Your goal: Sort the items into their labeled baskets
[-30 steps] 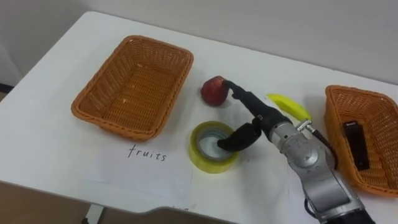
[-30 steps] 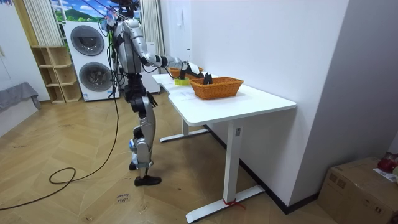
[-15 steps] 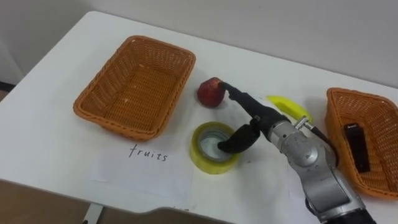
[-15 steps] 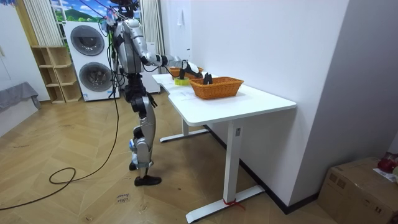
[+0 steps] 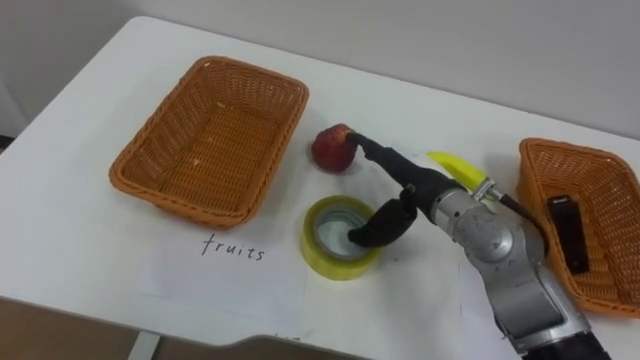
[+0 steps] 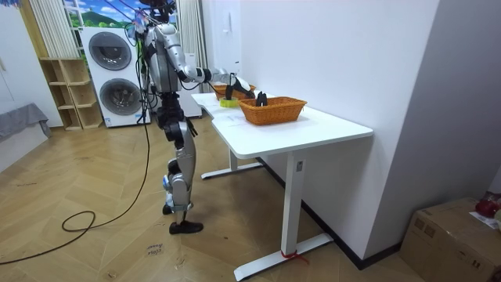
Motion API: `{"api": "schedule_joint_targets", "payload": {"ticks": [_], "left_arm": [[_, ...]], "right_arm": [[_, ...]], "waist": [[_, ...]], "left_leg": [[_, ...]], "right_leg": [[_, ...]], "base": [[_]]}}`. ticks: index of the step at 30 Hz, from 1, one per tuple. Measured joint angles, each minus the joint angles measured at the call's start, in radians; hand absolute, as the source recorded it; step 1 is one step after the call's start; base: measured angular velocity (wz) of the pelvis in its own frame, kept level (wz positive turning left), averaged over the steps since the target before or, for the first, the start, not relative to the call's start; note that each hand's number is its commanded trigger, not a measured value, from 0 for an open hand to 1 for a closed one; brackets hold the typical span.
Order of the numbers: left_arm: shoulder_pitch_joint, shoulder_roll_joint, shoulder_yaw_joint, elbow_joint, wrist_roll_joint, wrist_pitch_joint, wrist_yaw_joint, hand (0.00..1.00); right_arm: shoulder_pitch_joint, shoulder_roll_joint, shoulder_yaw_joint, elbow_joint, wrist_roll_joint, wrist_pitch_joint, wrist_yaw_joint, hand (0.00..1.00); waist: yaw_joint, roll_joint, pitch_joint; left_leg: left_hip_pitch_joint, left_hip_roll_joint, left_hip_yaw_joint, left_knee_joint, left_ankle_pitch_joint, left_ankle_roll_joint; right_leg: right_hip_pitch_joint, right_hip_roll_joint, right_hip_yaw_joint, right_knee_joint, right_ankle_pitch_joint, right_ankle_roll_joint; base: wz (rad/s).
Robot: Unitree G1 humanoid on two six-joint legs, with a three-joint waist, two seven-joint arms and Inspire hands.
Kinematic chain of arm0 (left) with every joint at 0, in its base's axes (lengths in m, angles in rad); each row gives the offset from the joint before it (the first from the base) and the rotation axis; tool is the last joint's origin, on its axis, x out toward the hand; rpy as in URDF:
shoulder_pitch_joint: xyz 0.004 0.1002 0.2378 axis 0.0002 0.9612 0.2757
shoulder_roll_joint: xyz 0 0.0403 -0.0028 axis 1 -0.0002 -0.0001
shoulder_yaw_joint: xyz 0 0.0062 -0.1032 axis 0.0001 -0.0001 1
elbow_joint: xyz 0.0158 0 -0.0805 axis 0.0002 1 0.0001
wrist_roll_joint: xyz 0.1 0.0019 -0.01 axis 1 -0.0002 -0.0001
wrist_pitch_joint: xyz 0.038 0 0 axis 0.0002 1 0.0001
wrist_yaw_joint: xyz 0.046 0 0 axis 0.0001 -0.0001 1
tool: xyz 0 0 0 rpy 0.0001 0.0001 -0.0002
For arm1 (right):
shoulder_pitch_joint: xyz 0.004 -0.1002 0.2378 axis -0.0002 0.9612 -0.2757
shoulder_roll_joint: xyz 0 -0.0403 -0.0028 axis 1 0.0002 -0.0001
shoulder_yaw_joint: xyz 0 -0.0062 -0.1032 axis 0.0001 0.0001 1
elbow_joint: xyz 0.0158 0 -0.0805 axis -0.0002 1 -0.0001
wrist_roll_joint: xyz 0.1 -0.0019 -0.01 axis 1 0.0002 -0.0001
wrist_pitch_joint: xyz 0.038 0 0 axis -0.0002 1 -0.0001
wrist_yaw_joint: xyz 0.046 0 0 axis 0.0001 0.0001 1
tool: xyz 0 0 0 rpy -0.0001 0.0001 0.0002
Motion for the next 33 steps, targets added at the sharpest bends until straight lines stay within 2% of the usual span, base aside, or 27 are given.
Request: {"api": "schedule_joint_targets", "payload": {"ticks": [12,15,19,21,24,27,29,33], "left_arm": [[0.001,0.004,-0.003,0.021,-0.003,-0.005,0.025,0.00],[0.002,0.003,-0.004,0.033,-0.004,-0.019,0.034,0.00],[0.003,0.002,-0.025,0.043,-0.005,-0.026,0.061,0.00],[0.003,0.000,-0.031,0.041,-0.003,-0.027,0.069,0.00],[0.004,0.000,-0.031,0.038,-0.002,-0.027,0.070,0.00],[0.005,-0.002,-0.031,0.037,-0.002,-0.027,0.071,0.00],[0.005,-0.003,-0.031,0.037,-0.001,-0.029,0.074,0.00],[0.005,-0.001,-0.029,0.037,-0.001,-0.037,0.094,0.00]], "right_arm": [[0.002,0.000,0.001,-0.004,0.045,-0.003,-0.011,0.00],[0.006,0.002,0.001,-0.011,0.043,-0.005,-0.025,0.00],[0.038,0.003,0.017,-0.063,0.034,-0.006,-0.055,0.00],[0.060,0.010,0.022,-0.070,0.008,-0.022,-0.080,0.00],[0.074,0.010,0.022,-0.071,-0.006,-0.024,-0.098,0.00],[0.075,0.010,0.022,-0.071,-0.017,-0.024,-0.112,0.00],[0.076,0.009,0.022,-0.071,-0.020,-0.028,-0.117,0.00],[0.081,0.009,0.021,-0.072,-0.019,-0.028,-0.119,0.00]], "waist": [[-0.001,0.008,0.0056],[-0.003,0.010,0.0064],[-0.002,0.016,0.0077],[-0.003,0.020,0.0067],[-0.003,0.025,0.0067],[-0.008,0.039,0.0002],[-0.010,0.047,-0.0068],[-0.016,0.051,-0.0092]], "left_leg": [[0.000,-0.001,-0.009,0.002,0.000,0.000],[-0.002,-0.001,-0.010,0.005,0.000,0.000],[-0.003,-0.002,-0.012,0.006,0.000,0.000],[-0.004,-0.002,-0.013,0.006,0.000,0.000],[-0.006,-0.002,-0.013,0.006,0.000,0.000],[-0.006,-0.002,-0.013,0.006,0.000,0.000],[-0.006,-0.002,-0.011,0.006,0.000,0.000],[-0.007,-0.002,-0.011,0.010,0.000,0.000]], "right_leg": [[0.004,0.000,0.001,0.000,0.000,0.000],[0.004,-0.001,0.000,0.000,0.000,0.000],[0.002,-0.002,-0.001,0.001,0.000,0.000],[0.001,-0.003,-0.003,0.000,0.000,0.000],[0.000,-0.002,-0.004,0.000,0.000,0.000],[-0.001,-0.002,-0.006,0.000,0.000,0.000],[0.000,-0.002,-0.007,0.000,0.000,0.000],[0.001,-0.003,-0.010,0.001,0.000,0.000]], "base": [[0.00],[0.00],[0.00],[0.00],[0.00],[0.00],[0.00],[0.00]]}}
